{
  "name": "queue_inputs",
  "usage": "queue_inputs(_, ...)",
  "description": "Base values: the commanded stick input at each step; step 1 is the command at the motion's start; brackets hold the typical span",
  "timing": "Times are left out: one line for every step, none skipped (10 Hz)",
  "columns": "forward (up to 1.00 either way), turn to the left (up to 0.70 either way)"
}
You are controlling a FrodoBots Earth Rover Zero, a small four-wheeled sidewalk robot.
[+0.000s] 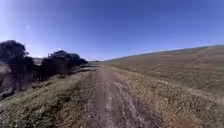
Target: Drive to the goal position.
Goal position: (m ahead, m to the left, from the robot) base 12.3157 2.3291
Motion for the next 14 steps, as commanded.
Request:
queue_inputs(0.70, 0.00)
queue_inputs(0.70, 0.00)
queue_inputs(0.70, 0.00)
queue_inputs(0.70, 0.00)
queue_inputs(0.70, 0.00)
queue_inputs(0.70, 0.00)
queue_inputs(0.70, 0.00)
queue_inputs(0.70, 0.00)
queue_inputs(0.70, 0.00)
queue_inputs(0.70, 0.00)
queue_inputs(0.70, 0.00)
queue_inputs(0.70, 0.00)
queue_inputs(0.70, 0.00)
queue_inputs(0.70, 0.00)
